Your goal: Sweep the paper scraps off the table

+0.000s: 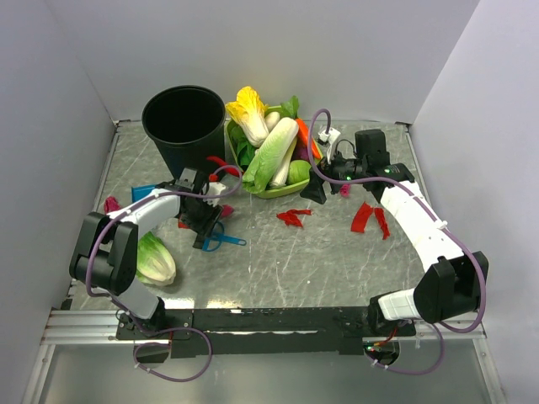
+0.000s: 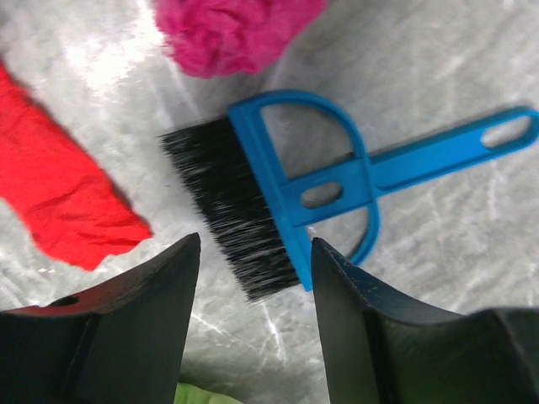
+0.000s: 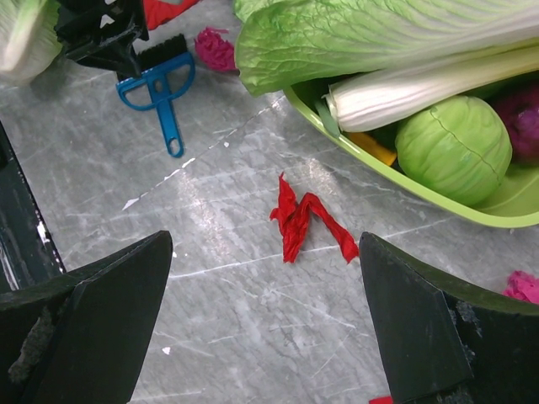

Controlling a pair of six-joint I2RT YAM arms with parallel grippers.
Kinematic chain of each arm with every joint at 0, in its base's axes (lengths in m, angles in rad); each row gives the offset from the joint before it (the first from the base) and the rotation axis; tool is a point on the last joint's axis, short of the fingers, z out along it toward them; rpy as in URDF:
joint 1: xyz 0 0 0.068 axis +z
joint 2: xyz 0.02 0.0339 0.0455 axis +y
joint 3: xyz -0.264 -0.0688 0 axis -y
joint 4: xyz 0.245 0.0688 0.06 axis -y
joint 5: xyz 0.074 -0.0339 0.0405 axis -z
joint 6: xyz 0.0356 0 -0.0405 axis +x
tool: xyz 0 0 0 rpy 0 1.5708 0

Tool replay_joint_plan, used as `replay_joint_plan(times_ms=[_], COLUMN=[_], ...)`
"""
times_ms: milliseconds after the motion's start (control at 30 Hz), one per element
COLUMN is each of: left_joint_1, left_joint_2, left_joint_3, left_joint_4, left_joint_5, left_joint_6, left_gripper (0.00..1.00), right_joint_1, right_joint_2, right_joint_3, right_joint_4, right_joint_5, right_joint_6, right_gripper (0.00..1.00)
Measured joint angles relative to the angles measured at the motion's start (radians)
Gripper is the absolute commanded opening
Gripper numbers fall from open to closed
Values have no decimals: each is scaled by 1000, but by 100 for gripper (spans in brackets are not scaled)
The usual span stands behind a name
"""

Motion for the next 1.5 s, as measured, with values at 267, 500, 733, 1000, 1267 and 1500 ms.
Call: replay_joint_plan(times_ms=[267, 500, 733, 1000, 1267, 1500], left_joint_1=[-3, -3, -3, -4, -8, -38], left_joint_2=[0, 0, -23, -32, -37, -39], left_joint_3=[0, 5, 23, 25, 3, -74], left_joint_4=[5, -40, -112, -189, -230, -208], left_joint_5=[-47, -75, -48, 28, 131, 133], left_joint_6=[-9, 10, 237, 543, 787, 892], left_gripper=[59, 51, 51, 49, 46, 39], right_joint_1=[0, 1, 1, 1, 1, 1], right_joint_2=[0, 0, 0, 1, 1, 1], right_joint_3=[0, 0, 0, 0, -7, -10], right_joint_4=[0, 0, 0, 0, 0, -4], right_joint_5=[5, 12, 14, 17, 19, 27], right_joint_6=[-1, -1, 0, -1, -1, -8], right_gripper=[100, 100, 100, 100, 100, 100])
